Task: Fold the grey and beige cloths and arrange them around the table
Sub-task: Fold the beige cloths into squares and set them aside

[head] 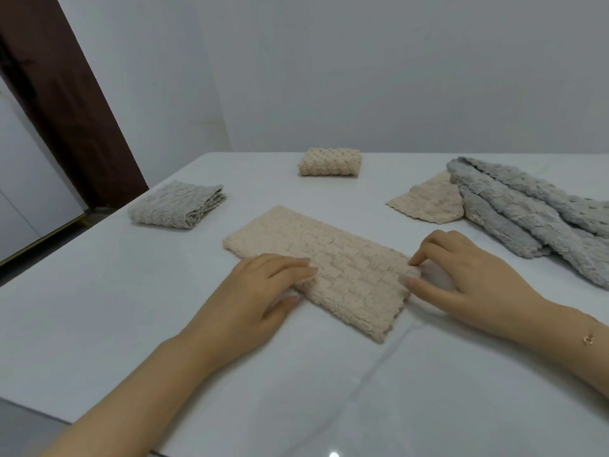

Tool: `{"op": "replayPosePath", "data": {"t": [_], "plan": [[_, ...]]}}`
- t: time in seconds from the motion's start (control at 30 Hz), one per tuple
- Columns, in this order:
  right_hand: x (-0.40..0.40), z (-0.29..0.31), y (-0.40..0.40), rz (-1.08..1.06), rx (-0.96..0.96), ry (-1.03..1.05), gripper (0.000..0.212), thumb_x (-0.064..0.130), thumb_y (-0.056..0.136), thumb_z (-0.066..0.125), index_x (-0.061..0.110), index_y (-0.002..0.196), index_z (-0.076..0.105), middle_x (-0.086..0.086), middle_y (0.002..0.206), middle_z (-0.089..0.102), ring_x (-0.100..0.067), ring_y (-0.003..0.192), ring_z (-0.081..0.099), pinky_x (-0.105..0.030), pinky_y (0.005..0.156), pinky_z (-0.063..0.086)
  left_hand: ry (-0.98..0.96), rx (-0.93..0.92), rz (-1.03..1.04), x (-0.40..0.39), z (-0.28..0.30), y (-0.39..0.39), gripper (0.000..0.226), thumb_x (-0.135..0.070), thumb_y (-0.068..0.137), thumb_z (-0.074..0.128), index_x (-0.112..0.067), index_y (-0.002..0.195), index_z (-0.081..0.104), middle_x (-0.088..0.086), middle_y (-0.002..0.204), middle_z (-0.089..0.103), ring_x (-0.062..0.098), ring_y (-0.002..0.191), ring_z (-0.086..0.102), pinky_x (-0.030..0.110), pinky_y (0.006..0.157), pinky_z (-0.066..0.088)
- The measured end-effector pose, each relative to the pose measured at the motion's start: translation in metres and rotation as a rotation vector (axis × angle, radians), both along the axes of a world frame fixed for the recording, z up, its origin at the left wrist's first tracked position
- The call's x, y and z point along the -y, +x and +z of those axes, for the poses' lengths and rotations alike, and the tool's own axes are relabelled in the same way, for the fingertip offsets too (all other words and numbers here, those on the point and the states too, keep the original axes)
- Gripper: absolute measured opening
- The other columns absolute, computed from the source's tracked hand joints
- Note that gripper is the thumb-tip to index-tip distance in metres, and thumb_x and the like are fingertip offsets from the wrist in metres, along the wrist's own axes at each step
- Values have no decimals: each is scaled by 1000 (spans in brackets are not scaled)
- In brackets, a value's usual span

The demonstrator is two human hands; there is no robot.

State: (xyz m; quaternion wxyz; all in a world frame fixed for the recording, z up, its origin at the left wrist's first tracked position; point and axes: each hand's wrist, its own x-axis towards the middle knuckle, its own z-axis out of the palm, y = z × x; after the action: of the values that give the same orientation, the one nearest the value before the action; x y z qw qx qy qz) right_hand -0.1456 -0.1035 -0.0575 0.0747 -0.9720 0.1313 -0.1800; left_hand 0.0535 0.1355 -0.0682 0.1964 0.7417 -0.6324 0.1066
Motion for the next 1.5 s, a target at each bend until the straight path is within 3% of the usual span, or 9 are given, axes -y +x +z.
{"op": "replayPosePath", "data": {"t": [0.2,0.3,0.43,0.63,0.83,1.1,1.27,1.37,1.5], "plan": [[14,-10,1,37,139,173,44,65,86,34,34,107,58,21,111,50,0,111,44,-24,92,37,-25,71,-311,31,5,-60,21,-32,94,58,-16,105,67,-2,107,64,17,94,59,32,75,47],[14,-12,0,79,170,216,36,58,88,40,33,105,60,20,111,53,-4,113,48,-27,95,38,-50,160,-300,45,4,-66,26,-32,97,52,-12,92,68,0,91,62,19,78,56,31,63,45],[14,-12,-1,187,166,339,34,47,87,47,28,110,63,15,117,55,-9,119,48,-25,101,35,-105,163,-209,47,-1,-69,24,-25,97,48,-12,83,63,0,81,61,19,71,54,32,61,46],[11,-11,-3,305,90,355,47,35,79,69,28,124,58,17,136,47,-5,132,38,-17,109,26,-226,-543,-9,40,4,-67,8,-24,93,58,-22,86,62,-13,78,62,4,73,57,17,66,43],[16,-16,2,305,197,386,28,28,76,72,16,102,68,8,122,62,-8,123,50,-29,104,39,-371,-1032,-67,33,9,-63,8,-15,91,60,-18,90,53,-8,68,55,11,61,46,22,58,39],[8,-11,2,274,194,632,28,42,74,68,19,90,71,6,99,70,-10,105,62,-22,93,45,-288,-676,-46,24,12,-59,17,-12,92,51,-21,89,65,-10,77,56,12,63,52,20,59,41],[8,-10,3,238,183,678,17,32,78,70,17,86,70,0,87,70,-14,87,64,-23,82,47,-240,-597,-95,21,11,-57,20,-39,78,69,-21,85,65,-7,78,55,15,69,50,18,62,40],[6,-9,2,221,189,711,19,33,78,74,14,81,68,-2,82,69,-13,79,63,-20,76,46,-216,-550,-97,22,9,-56,21,-33,72,77,-22,83,63,-6,82,58,14,72,51,16,65,39],[1,-4,0,211,214,838,29,40,76,76,13,73,65,-10,74,65,-10,69,56,-17,66,42,-264,-634,-106,21,9,-55,13,-26,77,70,-18,78,61,-2,80,62,16,72,55,26,65,45]]}}
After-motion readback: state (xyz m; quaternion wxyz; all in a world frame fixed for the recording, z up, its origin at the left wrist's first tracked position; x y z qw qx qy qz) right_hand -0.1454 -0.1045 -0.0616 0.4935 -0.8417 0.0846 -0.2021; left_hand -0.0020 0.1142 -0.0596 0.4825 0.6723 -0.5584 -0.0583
